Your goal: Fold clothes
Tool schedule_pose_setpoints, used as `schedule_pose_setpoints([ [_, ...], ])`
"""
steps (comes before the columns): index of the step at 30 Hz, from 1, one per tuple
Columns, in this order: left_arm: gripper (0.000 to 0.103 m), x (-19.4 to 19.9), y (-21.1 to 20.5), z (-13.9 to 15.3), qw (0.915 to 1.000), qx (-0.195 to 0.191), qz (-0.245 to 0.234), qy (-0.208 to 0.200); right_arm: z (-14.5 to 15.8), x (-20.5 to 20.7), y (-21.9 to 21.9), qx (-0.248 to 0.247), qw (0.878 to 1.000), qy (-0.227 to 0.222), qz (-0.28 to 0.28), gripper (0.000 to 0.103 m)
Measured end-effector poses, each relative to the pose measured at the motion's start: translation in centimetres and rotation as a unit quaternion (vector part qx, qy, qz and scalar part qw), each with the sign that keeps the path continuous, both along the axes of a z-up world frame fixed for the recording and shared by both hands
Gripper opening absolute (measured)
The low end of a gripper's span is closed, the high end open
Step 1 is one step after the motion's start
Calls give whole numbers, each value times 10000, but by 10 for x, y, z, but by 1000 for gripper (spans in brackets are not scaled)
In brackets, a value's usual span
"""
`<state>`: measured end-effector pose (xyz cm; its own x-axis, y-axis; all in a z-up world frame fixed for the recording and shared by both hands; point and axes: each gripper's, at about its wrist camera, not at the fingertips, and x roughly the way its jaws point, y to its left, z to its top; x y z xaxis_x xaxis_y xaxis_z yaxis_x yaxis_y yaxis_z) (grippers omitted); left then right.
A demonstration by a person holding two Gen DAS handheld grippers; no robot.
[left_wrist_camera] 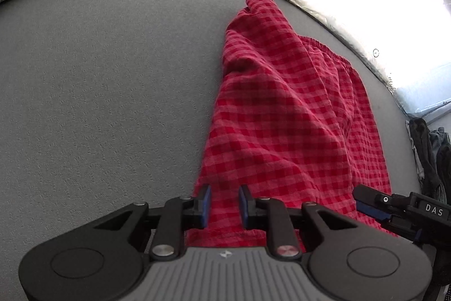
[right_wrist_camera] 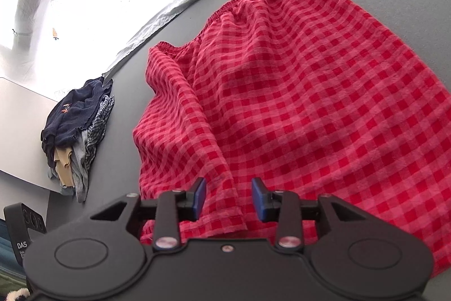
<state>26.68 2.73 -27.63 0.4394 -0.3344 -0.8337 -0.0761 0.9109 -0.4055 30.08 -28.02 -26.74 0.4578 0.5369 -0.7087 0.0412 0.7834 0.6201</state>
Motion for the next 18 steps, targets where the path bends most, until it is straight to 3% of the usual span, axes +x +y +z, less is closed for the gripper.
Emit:
schedule_pose_setpoints([
  [2,23,1,0,0,10000,-7,-6,4,-3,1,2,39,10000,32,42,33],
  [6,23,4,-2,0,10000,6,-9,12,-2,1,4,89,9999,-57,58,2],
  [12,23,1,-11,5,9997,245,-53,-42,10,-4,-7,86,9993,-345,-84,0],
  [18,25,-11,-31,27,9971,602,-283,-383,29,-17,-34,278,9963,-664,-465,0],
])
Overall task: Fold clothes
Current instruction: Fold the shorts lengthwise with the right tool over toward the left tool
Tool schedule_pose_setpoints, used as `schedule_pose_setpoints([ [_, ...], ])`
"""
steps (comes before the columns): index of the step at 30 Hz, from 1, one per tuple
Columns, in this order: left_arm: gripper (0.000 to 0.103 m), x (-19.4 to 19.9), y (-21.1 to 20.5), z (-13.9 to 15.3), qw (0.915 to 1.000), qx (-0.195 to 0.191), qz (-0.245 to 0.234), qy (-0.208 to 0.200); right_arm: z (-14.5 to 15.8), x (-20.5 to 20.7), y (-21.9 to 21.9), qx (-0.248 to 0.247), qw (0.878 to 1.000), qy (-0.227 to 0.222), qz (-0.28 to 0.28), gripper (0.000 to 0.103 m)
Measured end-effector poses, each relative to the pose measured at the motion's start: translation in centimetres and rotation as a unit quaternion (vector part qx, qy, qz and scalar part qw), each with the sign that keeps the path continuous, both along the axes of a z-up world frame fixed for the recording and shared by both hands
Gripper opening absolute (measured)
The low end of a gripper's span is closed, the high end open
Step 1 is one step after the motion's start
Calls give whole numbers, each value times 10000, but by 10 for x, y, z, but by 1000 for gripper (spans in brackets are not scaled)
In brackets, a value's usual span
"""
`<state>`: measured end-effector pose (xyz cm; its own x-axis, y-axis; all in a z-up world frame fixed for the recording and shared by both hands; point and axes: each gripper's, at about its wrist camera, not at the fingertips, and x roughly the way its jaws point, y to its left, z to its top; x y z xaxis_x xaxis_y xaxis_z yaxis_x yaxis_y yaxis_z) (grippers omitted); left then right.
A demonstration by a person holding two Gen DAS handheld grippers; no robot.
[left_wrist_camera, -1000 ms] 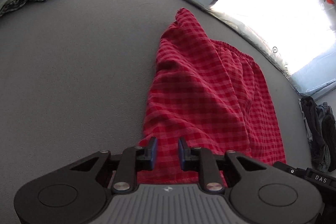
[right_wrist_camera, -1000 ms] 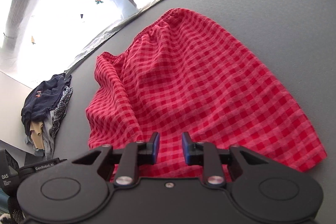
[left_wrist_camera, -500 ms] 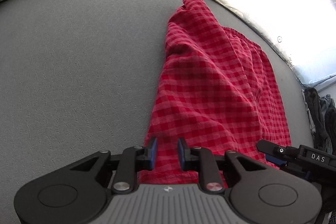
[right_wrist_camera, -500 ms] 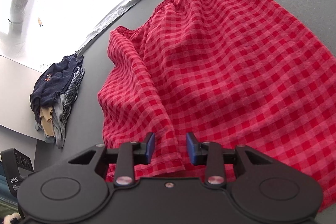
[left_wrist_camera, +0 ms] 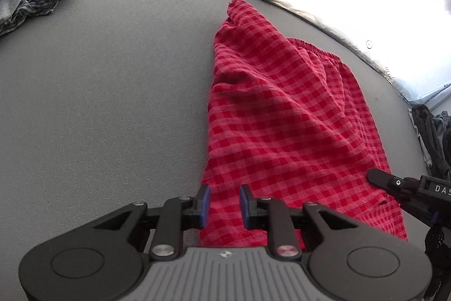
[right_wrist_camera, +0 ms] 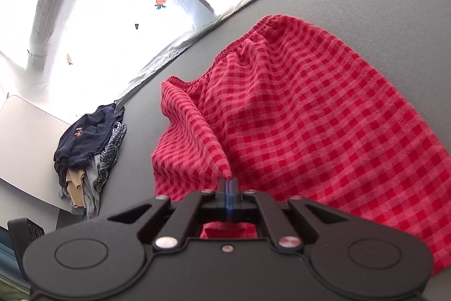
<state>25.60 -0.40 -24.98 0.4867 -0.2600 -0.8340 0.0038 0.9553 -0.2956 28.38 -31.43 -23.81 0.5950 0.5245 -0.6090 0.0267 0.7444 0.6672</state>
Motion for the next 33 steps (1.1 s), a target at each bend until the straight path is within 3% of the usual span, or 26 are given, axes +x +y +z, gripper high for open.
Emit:
schedule_pose_setpoints([
  [5,39,-21,-38,25,9950,542,-652,-534,13,-12,-33,372,9979,-200,-498,0],
  [9,39,-39,-71,24,9872,862,-1176,-640,12,-26,-61,441,9950,-197,-871,0],
  [21,43,-66,-113,14,9822,861,-1534,-664,-4,-73,-135,23,9851,111,-1714,0],
  [27,49,-69,-117,10,9853,847,-1346,-624,-12,-85,-152,-220,9826,238,-1827,0],
  [33,49,-68,-89,3,9968,517,-544,-284,-35,-86,-150,-395,9857,726,-1467,2],
])
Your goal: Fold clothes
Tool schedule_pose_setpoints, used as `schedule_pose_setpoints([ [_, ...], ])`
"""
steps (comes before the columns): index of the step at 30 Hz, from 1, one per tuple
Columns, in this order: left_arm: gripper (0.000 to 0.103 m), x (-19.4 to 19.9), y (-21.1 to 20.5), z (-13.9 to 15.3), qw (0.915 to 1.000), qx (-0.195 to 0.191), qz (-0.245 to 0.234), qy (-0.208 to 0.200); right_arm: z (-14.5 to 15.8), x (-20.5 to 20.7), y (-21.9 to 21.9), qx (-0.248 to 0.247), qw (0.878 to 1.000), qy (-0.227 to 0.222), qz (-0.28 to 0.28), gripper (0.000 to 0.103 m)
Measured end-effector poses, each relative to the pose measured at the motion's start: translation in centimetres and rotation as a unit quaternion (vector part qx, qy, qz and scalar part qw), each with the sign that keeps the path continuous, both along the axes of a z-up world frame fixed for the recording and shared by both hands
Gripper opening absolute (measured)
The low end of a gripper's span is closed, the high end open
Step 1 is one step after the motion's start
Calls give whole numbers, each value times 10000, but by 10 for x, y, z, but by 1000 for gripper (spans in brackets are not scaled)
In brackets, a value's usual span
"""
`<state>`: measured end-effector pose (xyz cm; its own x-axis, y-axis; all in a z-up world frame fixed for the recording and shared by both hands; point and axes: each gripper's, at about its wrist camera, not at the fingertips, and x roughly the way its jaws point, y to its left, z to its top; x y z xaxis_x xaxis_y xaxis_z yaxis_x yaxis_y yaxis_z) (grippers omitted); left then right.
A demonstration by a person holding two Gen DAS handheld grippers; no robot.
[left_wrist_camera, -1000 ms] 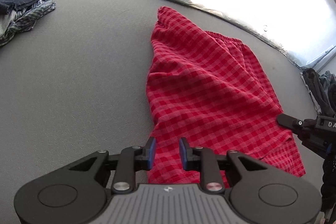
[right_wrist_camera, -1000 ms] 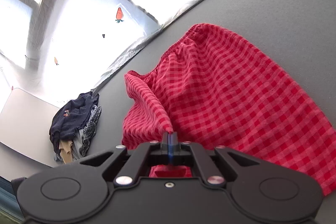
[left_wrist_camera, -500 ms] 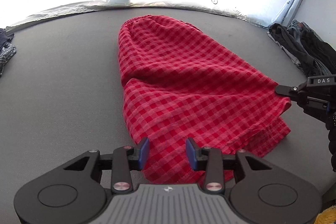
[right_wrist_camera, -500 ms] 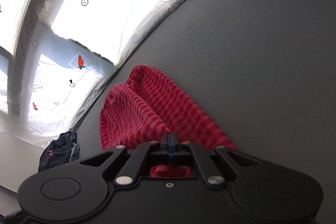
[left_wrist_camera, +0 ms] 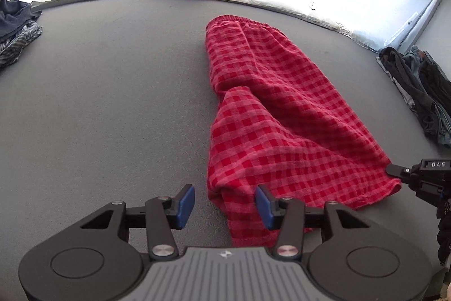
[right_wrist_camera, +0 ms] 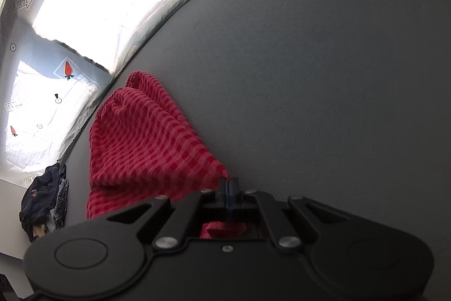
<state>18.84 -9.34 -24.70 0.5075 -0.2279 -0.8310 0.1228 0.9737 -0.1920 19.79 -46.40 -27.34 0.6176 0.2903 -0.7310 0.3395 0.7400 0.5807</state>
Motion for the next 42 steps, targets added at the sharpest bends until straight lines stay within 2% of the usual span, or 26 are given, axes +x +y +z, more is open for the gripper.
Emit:
schedule_pose_setpoints([
  [5,49,1,23,-12,9971,-87,678,345,1,5,11,-276,9991,58,307,6],
  [7,49,0,25,-18,9965,13,706,436,1,6,12,-291,9989,37,356,6],
  [12,49,-3,16,-22,9973,490,442,314,0,8,10,-301,9986,49,430,6],
  [17,49,-2,8,-18,9997,181,173,55,0,9,11,-366,9979,10,526,6],
  [21,49,-2,-15,-11,9987,322,-323,-229,-1,8,9,-336,9980,2,526,6],
  [25,49,0,-39,-6,9939,498,-848,-508,0,7,9,-347,9979,-18,544,6],
  [27,51,-3,-46,-2,9909,498,-1046,-684,0,5,8,-346,9979,-32,546,6],
  [29,59,-6,-51,2,9879,538,-1184,-848,0,4,8,-335,9980,-36,527,6],
  [34,61,-6,-51,1,9866,544,-1254,-894,1,4,9,-372,9981,-41,489,6],
  [39,63,-8,-53,5,9814,586,-1401,-1177,1,3,10,-388,9983,-35,437,7],
  [42,63,-6,-49,10,9819,542,-1199,-1359,1,3,11,-408,9983,-34,414,7],
])
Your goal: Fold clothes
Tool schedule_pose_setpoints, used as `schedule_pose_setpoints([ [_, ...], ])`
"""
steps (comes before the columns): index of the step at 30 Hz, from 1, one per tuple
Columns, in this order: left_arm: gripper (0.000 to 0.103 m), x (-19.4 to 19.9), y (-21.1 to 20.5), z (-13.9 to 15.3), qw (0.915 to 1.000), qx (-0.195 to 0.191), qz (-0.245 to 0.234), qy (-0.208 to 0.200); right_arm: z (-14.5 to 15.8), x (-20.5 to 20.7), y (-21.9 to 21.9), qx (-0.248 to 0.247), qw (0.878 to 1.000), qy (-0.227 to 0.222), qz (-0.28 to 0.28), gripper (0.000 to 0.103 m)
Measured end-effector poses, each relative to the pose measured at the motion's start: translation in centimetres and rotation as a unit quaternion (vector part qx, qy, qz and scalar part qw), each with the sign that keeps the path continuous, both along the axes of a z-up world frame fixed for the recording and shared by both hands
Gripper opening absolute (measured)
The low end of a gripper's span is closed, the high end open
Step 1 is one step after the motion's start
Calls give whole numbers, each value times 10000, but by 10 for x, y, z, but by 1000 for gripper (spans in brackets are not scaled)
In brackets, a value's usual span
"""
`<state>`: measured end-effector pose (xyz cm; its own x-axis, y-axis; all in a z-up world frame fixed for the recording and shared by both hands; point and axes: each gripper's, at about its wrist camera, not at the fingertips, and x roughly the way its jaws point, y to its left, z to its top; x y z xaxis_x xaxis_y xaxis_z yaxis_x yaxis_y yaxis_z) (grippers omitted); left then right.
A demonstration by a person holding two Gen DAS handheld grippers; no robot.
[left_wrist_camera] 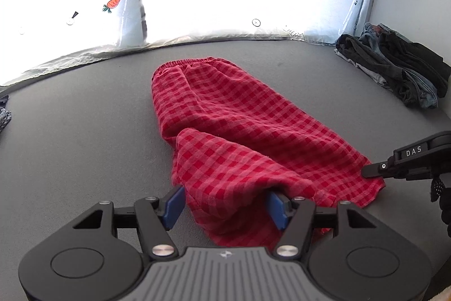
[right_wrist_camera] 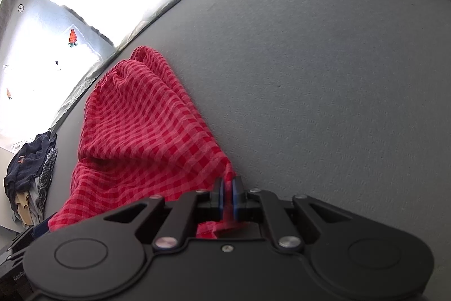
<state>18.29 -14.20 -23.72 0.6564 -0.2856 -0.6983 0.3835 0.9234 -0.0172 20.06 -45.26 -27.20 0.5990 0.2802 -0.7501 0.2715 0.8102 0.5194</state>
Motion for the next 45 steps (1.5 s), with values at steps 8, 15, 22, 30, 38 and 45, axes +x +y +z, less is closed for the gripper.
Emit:
schedule_pose_setpoints([
  [8,64,27,33,-3,9945,-342,960,235,0,1,4,-80,9999,12,-61,7],
  [15,77,22,10,-10,9991,-238,100,324,2,0,9,-181,9998,-20,-38,12],
  [22,76,23,11,-26,9964,533,566,326,3,0,13,-365,9993,-82,60,12],
  [30,75,12,73,-30,9834,679,1565,621,4,1,18,-527,9985,-103,90,12],
  [38,77,-13,48,-15,9983,113,83,569,4,1,19,-551,9984,-117,64,12],
  [45,77,-24,-3,-35,9898,820,-1030,546,3,-1,17,-508,9986,-160,63,12],
])
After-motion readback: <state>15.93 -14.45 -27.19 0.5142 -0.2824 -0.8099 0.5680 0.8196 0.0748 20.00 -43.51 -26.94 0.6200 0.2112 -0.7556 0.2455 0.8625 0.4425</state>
